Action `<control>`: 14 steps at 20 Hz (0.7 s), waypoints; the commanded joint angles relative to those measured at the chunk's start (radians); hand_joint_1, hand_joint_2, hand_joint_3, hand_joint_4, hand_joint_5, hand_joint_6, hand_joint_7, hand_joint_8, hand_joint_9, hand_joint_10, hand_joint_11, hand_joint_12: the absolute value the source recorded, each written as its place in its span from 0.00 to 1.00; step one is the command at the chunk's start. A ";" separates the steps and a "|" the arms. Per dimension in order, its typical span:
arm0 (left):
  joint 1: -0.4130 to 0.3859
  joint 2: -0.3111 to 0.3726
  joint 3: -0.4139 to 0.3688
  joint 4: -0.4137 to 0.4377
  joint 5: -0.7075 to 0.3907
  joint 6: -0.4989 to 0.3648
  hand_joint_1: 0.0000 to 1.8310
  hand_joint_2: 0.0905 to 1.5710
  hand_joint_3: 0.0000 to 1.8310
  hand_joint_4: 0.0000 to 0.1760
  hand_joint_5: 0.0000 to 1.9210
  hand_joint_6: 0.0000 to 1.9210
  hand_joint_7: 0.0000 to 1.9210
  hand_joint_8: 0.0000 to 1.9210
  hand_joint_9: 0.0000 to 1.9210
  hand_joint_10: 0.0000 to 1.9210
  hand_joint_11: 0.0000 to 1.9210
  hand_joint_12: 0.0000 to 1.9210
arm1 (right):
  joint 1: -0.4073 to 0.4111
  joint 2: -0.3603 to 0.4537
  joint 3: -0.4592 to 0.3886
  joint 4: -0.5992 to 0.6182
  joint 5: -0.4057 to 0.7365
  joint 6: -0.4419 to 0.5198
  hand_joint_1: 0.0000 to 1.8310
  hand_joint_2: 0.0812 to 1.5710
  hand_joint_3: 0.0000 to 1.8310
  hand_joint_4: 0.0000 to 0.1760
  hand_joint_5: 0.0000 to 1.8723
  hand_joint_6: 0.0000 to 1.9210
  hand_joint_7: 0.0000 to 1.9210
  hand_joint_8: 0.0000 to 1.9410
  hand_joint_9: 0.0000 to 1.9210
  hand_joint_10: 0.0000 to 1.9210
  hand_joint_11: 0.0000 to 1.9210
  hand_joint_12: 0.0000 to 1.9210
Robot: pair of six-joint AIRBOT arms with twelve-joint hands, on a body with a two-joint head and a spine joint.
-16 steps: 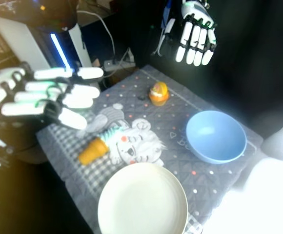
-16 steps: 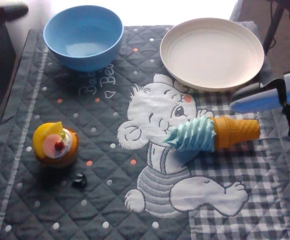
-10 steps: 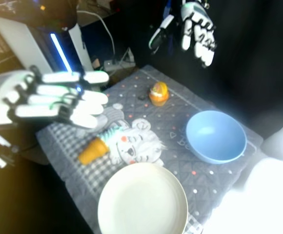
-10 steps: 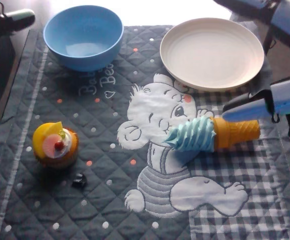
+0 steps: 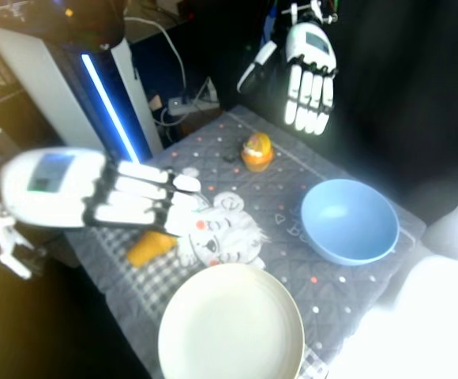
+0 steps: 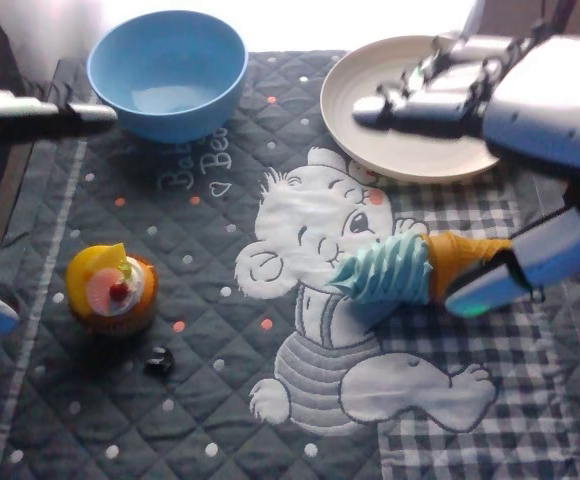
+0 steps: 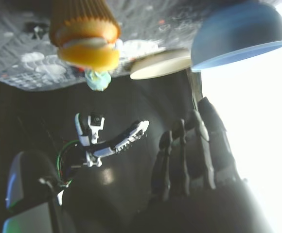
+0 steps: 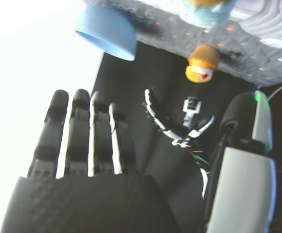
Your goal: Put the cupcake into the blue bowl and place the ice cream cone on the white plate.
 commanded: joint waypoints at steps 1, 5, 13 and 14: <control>-0.019 -0.011 0.004 -0.017 -0.060 -0.020 0.42 0.45 0.00 0.23 0.10 0.00 0.14 0.00 0.17 0.00 0.05 0.37 | 0.015 -0.006 0.006 0.016 0.069 0.019 0.41 0.42 0.00 0.00 0.16 0.00 0.21 0.00 0.19 0.00 0.04 0.26; -0.055 -0.053 0.026 0.098 0.005 -0.097 0.42 0.44 0.00 0.39 0.11 0.00 0.15 0.00 0.18 0.00 0.01 0.52 | 0.015 -0.036 0.022 -0.022 0.015 0.041 0.40 0.42 0.00 0.00 0.22 0.00 0.31 0.00 0.27 0.00 0.07 0.41; -0.092 -0.116 0.052 0.270 0.100 -0.183 0.38 0.46 0.00 0.16 0.18 0.00 0.26 0.00 0.30 0.01 0.11 0.54 | 0.014 -0.097 0.062 -0.044 -0.040 0.041 0.43 0.44 0.00 0.00 0.28 0.01 0.33 0.00 0.34 0.00 0.24 0.28; -0.092 -0.118 0.053 0.276 0.102 -0.187 0.38 0.46 0.00 0.13 0.18 0.00 0.26 0.00 0.30 0.00 0.11 0.53 | 0.014 -0.101 0.065 -0.044 -0.043 0.041 0.45 0.44 0.00 0.00 0.29 0.00 0.33 0.00 0.33 0.00 0.21 0.32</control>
